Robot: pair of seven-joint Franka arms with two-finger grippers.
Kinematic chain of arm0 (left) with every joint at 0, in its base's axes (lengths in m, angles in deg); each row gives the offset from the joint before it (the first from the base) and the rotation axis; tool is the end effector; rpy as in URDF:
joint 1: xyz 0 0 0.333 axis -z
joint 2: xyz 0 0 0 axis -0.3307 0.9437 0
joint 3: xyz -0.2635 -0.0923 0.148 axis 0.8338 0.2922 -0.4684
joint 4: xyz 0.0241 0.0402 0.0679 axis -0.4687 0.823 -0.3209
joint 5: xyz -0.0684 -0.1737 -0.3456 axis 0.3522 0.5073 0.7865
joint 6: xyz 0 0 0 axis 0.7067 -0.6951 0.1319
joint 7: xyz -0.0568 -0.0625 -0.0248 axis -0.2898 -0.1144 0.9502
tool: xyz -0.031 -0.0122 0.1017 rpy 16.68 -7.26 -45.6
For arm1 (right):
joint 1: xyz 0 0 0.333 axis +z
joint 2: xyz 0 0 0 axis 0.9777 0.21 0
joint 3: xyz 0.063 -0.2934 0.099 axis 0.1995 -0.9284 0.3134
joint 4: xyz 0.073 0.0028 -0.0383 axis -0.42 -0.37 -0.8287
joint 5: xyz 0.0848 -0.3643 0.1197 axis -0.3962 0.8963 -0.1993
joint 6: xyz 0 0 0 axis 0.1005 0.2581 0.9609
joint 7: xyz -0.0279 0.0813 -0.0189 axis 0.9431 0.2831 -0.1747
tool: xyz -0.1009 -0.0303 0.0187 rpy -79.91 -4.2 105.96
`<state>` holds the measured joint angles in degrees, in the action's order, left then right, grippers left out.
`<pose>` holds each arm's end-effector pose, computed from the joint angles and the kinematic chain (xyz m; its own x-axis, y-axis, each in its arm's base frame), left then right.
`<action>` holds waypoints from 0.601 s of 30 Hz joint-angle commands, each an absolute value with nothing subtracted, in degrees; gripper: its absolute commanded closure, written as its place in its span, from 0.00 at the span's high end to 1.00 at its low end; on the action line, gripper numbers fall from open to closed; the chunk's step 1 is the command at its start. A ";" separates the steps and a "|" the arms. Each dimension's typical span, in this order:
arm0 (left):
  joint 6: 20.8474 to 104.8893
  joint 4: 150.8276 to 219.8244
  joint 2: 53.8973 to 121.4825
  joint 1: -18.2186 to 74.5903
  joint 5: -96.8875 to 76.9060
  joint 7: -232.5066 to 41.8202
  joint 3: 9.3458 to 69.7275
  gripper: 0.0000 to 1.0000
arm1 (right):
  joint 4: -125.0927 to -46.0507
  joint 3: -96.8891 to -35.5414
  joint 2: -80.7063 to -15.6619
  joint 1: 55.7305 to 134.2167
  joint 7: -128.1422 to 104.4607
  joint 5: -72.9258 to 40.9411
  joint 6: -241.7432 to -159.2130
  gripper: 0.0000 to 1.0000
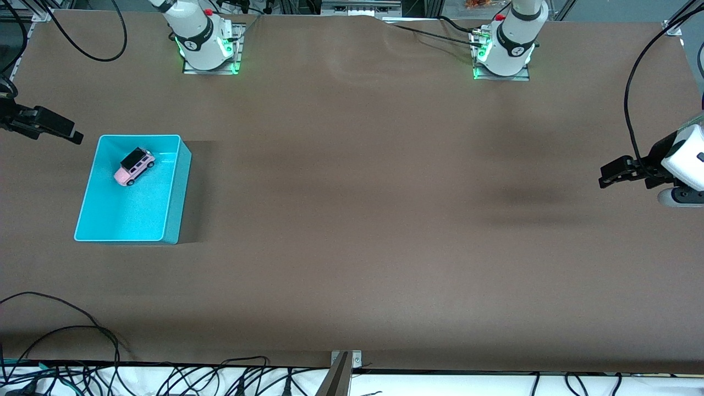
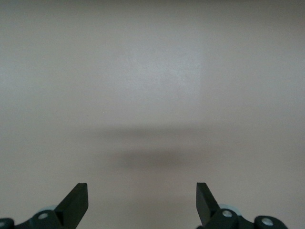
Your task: Wind and store pink jeep toy
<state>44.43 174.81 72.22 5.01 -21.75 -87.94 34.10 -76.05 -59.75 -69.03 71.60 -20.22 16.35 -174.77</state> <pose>0.6143 0.0309 0.5440 1.0000 0.0055 -0.0081 0.0055 -0.9999 -0.0085 0.5659 -0.0437 0.6041 0.9879 -0.1489 -0.0446 -0.1520 -0.9853 -0.0783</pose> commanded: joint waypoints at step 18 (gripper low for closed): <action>44.05 175.44 71.56 4.90 -20.92 -87.40 34.22 1.00 | -75.32 -59.18 -68.22 71.28 -19.60 19.80 -175.30 1.00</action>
